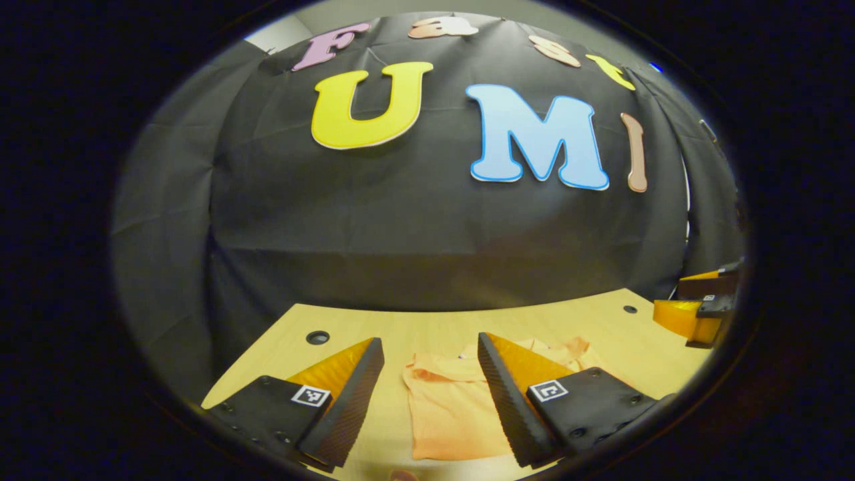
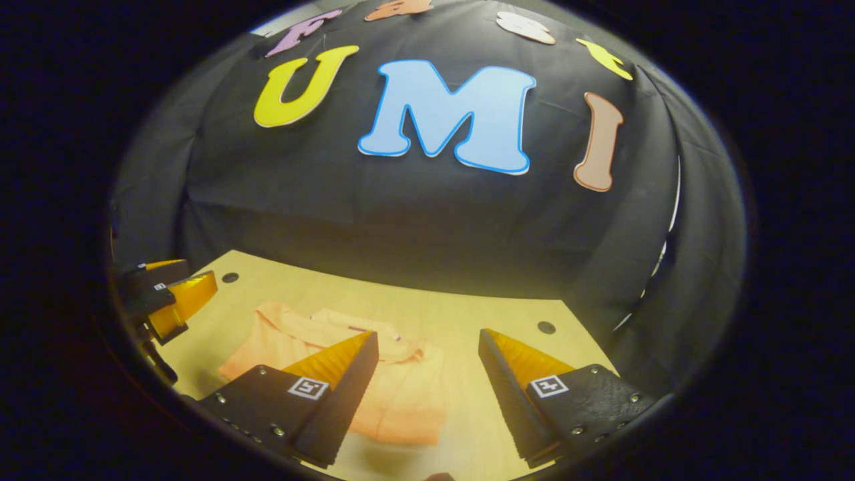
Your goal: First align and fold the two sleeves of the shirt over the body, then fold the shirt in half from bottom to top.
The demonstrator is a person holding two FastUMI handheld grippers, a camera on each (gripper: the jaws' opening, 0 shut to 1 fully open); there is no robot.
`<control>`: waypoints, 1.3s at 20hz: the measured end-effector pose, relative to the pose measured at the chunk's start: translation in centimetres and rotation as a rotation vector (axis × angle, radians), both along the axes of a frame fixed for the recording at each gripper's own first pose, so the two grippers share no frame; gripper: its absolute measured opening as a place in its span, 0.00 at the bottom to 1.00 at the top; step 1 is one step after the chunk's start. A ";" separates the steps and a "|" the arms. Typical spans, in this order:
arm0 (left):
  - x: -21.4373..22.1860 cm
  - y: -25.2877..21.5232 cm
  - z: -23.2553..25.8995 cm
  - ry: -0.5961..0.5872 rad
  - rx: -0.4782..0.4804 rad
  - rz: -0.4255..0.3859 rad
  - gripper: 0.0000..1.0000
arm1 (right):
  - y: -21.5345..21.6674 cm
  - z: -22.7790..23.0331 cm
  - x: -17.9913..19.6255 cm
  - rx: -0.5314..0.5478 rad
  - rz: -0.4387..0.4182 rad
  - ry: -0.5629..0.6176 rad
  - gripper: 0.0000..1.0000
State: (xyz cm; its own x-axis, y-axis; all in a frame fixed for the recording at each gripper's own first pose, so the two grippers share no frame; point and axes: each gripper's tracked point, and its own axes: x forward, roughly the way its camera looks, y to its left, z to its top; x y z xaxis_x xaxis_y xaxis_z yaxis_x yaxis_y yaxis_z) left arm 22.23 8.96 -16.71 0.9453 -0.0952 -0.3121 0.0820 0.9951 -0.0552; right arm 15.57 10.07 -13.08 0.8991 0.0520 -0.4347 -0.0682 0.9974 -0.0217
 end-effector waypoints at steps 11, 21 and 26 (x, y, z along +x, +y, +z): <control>-10.7 -3.0 7.4 -0.117 -0.040 0.066 0.94 | -4.7 5.8 -8.8 -0.001 0.048 -0.143 0.94; -15.8 -4.3 11.4 -0.191 0.003 0.065 0.93 | -6.3 8.2 -12.5 0.023 0.048 -0.221 0.92; -15.7 -3.7 12.4 -0.209 0.024 0.044 0.93 | -5.1 8.7 -12.9 0.029 0.044 -0.228 0.92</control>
State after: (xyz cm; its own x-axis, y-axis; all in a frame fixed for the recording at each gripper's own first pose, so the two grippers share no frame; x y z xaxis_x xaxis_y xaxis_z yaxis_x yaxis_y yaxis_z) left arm 6.58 5.27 -4.34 0.9928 -0.0474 -0.1101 0.0457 0.9988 -0.0179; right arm 2.70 4.96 -4.40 0.9704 0.1027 -0.2187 -0.1082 0.9940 -0.0130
